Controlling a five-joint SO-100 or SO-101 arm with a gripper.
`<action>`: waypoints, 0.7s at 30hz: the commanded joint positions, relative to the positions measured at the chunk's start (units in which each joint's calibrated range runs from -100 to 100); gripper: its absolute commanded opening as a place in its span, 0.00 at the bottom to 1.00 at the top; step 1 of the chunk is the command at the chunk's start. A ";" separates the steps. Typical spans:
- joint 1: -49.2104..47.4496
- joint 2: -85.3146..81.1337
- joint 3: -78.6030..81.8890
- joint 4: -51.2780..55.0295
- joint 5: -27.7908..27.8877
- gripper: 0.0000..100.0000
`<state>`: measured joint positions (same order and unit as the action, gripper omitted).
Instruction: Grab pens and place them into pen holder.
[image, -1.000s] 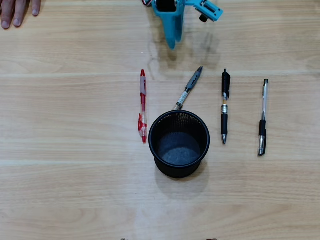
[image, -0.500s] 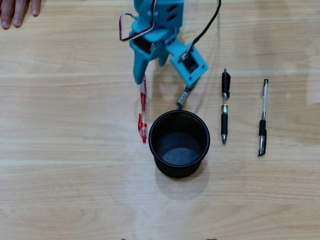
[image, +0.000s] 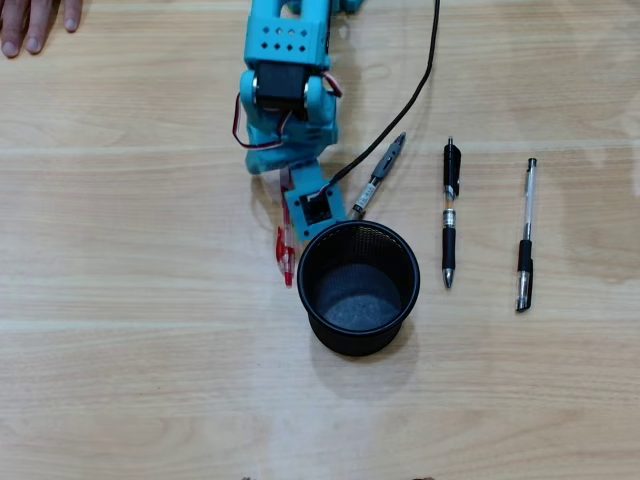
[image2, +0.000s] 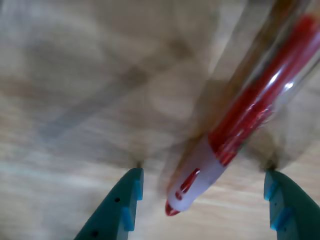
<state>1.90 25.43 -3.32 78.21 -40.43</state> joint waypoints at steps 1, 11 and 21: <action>0.44 0.26 2.37 -6.31 -0.19 0.27; 1.41 0.94 5.09 -11.90 -0.40 0.24; 7.54 -0.07 9.43 -10.95 0.02 0.02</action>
<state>6.54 25.43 4.03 66.67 -40.69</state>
